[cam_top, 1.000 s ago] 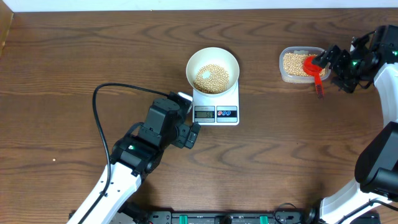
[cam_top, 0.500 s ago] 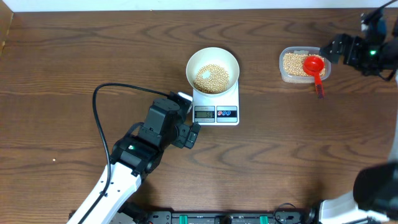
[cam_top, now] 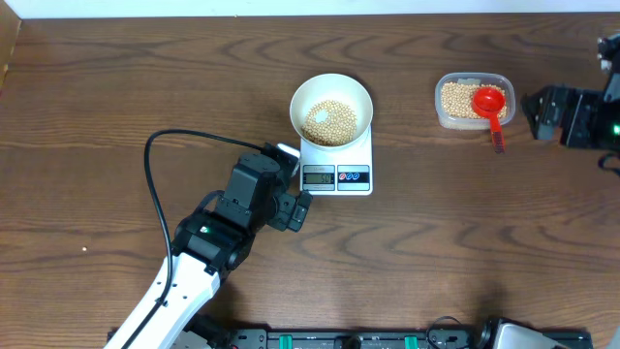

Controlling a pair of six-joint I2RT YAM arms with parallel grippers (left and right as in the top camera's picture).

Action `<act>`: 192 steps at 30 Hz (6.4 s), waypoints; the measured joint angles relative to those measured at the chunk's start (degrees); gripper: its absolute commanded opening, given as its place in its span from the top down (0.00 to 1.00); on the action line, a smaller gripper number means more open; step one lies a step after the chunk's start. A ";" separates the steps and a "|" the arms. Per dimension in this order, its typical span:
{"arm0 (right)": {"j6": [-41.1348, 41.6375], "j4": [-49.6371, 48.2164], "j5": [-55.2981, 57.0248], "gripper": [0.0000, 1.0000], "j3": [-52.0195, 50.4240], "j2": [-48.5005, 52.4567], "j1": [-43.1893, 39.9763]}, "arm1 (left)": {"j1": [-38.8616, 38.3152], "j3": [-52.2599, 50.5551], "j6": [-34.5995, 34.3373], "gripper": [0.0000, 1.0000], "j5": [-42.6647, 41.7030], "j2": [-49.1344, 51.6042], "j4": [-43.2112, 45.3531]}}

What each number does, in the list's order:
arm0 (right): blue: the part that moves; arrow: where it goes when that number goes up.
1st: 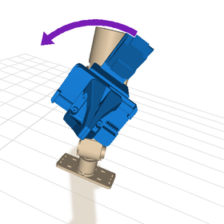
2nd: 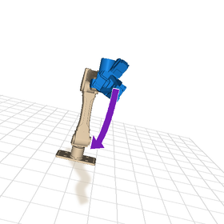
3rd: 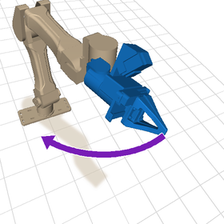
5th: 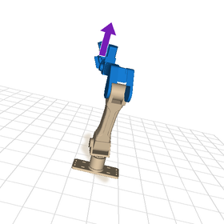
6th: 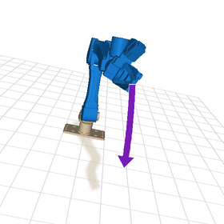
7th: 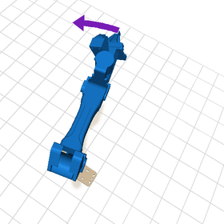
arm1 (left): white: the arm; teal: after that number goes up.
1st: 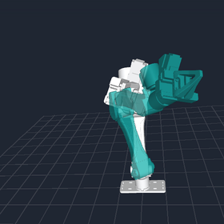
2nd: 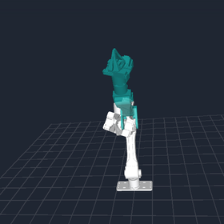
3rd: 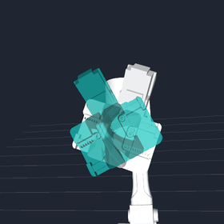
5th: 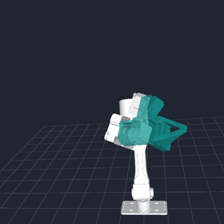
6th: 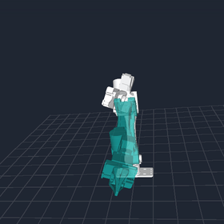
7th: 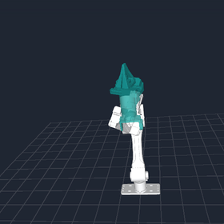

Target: Scoop item into bowl and weigh 50g on scale

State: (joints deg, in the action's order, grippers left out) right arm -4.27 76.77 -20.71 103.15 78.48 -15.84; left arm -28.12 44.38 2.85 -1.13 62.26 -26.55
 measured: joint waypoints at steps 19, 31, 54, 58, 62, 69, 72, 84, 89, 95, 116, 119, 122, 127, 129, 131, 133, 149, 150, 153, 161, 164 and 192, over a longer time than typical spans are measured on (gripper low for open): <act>-0.37 6.40 1.84 0.01 0.02 -1.27 0.00 | 0.00 0.00 0.00 0.03 0.00 0.00 0.00; -4.22 -7.76 5.22 0.01 -9.55 -6.75 6.45 | 0.00 0.00 0.00 0.03 0.00 0.00 0.02; -5.49 -56.63 16.06 0.01 -77.92 -62.12 17.38 | 0.00 0.00 0.00 0.03 -0.02 0.00 -0.02; -5.49 -63.41 16.06 0.01 -85.99 -68.11 17.38 | 0.00 0.00 0.00 0.03 0.00 0.00 -0.02; -5.49 -69.99 16.04 0.01 -92.32 -71.58 17.38 | 0.00 0.00 0.00 0.03 0.00 0.00 -0.02; -5.49 -76.67 16.00 0.01 -100.28 -76.94 17.38 | 0.00 0.00 0.00 0.03 0.00 0.00 -0.02; -5.49 -76.19 15.98 0.01 -102.03 -77.64 17.38 | 0.00 0.00 0.00 0.03 0.00 0.00 -0.02; -5.46 -73.02 16.00 0.01 -102.75 -77.75 17.51 | 0.00 0.00 0.00 0.03 0.00 0.00 -0.02; -5.46 -73.02 16.00 0.01 -102.75 -77.75 17.51 | 0.00 0.00 0.00 0.03 0.00 0.00 -0.02; -5.46 -73.02 16.00 0.01 -102.75 -77.75 17.51 | 0.00 0.00 0.00 0.03 0.00 0.00 -0.02; -5.46 -73.02 16.00 0.01 -102.75 -77.75 17.51 | 0.00 0.00 0.00 0.03 0.00 0.00 -0.02; -5.46 -73.02 16.00 0.01 -102.75 -77.75 17.51 | 0.00 0.00 0.00 0.03 0.00 0.00 -0.02; -5.46 -73.02 16.00 0.01 -102.75 -77.75 17.51 | 0.00 0.00 0.00 0.03 0.00 0.00 -0.02; -5.46 -73.02 16.00 0.01 -102.75 -77.75 17.51 | 0.00 0.00 0.00 0.03 0.00 0.00 -0.02; -5.46 -73.02 16.00 0.01 -102.75 -77.75 17.51 | 0.00 0.00 0.00 0.03 0.00 0.00 -0.02; -5.46 -73.02 16.00 0.01 -102.75 -77.75 17.51 | 0.00 0.00 0.00 0.03 0.00 0.00 -0.02; -5.46 -73.02 16.00 0.01 -102.75 -77.75 17.51 | 0.00 0.00 0.00 0.03 0.00 -0.04 0.00; -5.46 -73.05 16.02 0.01 -102.75 -77.75 17.51 | 17.88 -4.17 -3.52 0.03 -0.61 -15.63 10.93; -5.46 -73.05 16.02 0.01 -102.75 -77.77 17.51 | 19.91 -5.44 -4.00 0.03 -0.90 -17.88 11.74; -5.46 -73.05 16.02 0.01 -102.75 -77.77 17.51 | 24.72 -9.40 -4.57 0.03 -1.64 -24.50 14.84; -5.46 -73.07 16.02 0.01 -102.75 -77.79 17.51 | 32.33 -21.73 -4.26 0.03 -1.97 -40.46 24.59; -5.46 -73.05 16.00 0.01 -102.75 -77.79 17.51 | 33.00 -27.23 -2.97 0.03 -1.97 -44.87 29.05; -5.44 -73.02 16.02 0.01 -102.75 -77.79 17.51 | 33.00 -43.67 2.10 0.03 -2.14 -61.64 25.40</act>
State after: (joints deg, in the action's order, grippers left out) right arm -9.72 3.75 -4.69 0.40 0.69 1.67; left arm 4.89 0.71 4.95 -3.27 0.62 -1.15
